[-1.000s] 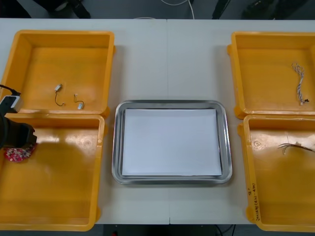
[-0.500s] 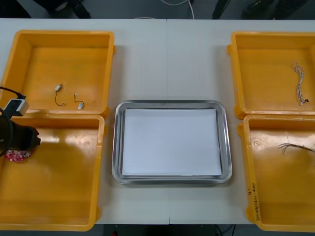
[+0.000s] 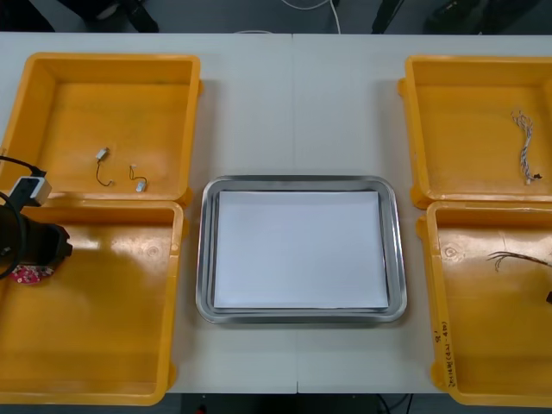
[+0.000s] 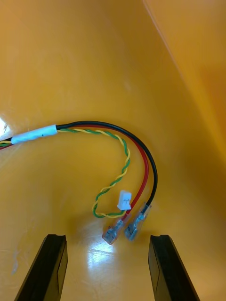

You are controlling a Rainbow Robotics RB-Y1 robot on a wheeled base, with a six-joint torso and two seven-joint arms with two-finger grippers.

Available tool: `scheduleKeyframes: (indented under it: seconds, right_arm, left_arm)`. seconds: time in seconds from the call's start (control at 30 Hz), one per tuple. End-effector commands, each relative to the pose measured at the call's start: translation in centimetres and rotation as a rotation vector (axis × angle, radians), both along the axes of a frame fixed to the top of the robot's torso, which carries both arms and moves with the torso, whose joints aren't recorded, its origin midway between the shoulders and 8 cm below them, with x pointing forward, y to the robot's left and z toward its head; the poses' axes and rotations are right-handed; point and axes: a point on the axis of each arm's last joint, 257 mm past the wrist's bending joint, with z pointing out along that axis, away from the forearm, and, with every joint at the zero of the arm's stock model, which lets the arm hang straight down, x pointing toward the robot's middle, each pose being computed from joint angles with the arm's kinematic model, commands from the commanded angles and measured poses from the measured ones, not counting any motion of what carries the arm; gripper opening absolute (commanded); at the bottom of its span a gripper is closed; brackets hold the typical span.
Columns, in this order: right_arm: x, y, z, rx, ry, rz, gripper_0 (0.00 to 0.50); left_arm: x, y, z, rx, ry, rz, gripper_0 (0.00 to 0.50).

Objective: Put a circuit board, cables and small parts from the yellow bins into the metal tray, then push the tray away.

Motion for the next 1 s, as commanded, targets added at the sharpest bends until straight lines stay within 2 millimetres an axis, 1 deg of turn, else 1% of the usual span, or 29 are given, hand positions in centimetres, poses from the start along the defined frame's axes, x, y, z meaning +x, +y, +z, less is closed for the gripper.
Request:
scheduleKeyframes:
  seconds: [0.03,0.13,0.4,0.43,0.47,0.5,0.53,0.57,0.6,0.63,0.67,0.8,0.9,1.0]
  right_arm:
    - [-0.8,0.2,-2.2,0.037,0.014,-0.060,0.500]
    - [-0.7,-0.2,-2.7,0.038,0.003,-0.071,0.500]
    - [-0.8,-0.3,-2.8,0.039,0.004,-0.077,0.500]
    - [-0.8,-0.3,-2.9,0.039,0.005,-0.078,0.416]
    - [-0.7,-0.2,-2.8,0.040,0.004,-0.077,0.347]
    - [-0.8,-0.3,-2.9,0.041,0.005,-0.078,0.241]
    - [-0.8,-0.3,-2.8,0.039,0.005,-0.078,0.153]
    - [-0.8,-0.3,-2.8,0.040,0.005,-0.079,0.104]
    - [-0.7,-0.2,-2.8,0.043,0.004,-0.078,0.041]
    - [-0.7,-0.1,-2.8,0.048,0.004,-0.076,0.013]
    - [-0.7,-0.1,-2.8,0.050,0.003,-0.077,0.001]
    - [-0.4,0.2,-2.6,0.055,-0.005,-0.073,0.000]
    - [-0.1,0.0,-1.9,0.049,-0.022,-0.073,0.000]
    - [0.2,-0.3,-0.7,0.040,-0.039,-0.073,0.000]
  left_arm:
    - [-0.5,2.3,-0.8,0.097,0.009,-0.067,0.500]
    - [-0.6,2.2,-0.8,0.091,0.012,-0.067,0.500]
    - [-0.8,2.0,-0.9,0.083,0.018,-0.071,0.500]
    - [-0.8,1.9,-0.9,0.081,0.018,-0.071,0.500]
    - [-0.8,1.8,-0.9,0.080,0.018,-0.072,0.477]
    - [-0.8,1.9,-0.9,0.081,0.019,-0.072,0.294]
    - [-0.8,1.8,-1.0,0.079,0.019,-0.073,0.113]
    - [-0.8,1.9,-0.9,0.081,0.019,-0.072,0.007]
    - [-0.8,1.9,-0.9,0.081,0.020,-0.072,0.001]
    - [-0.9,1.9,-1.0,0.080,0.022,-0.072,0.001]
    - [-0.9,1.9,-1.0,0.080,0.022,-0.072,0.000]
    - [-1.0,1.9,-1.0,0.081,0.024,-0.073,0.000]
    - [-1.0,1.9,-1.0,0.080,0.027,-0.074,0.001]
    - [-1.1,1.8,-0.6,0.085,0.029,-0.078,0.000]
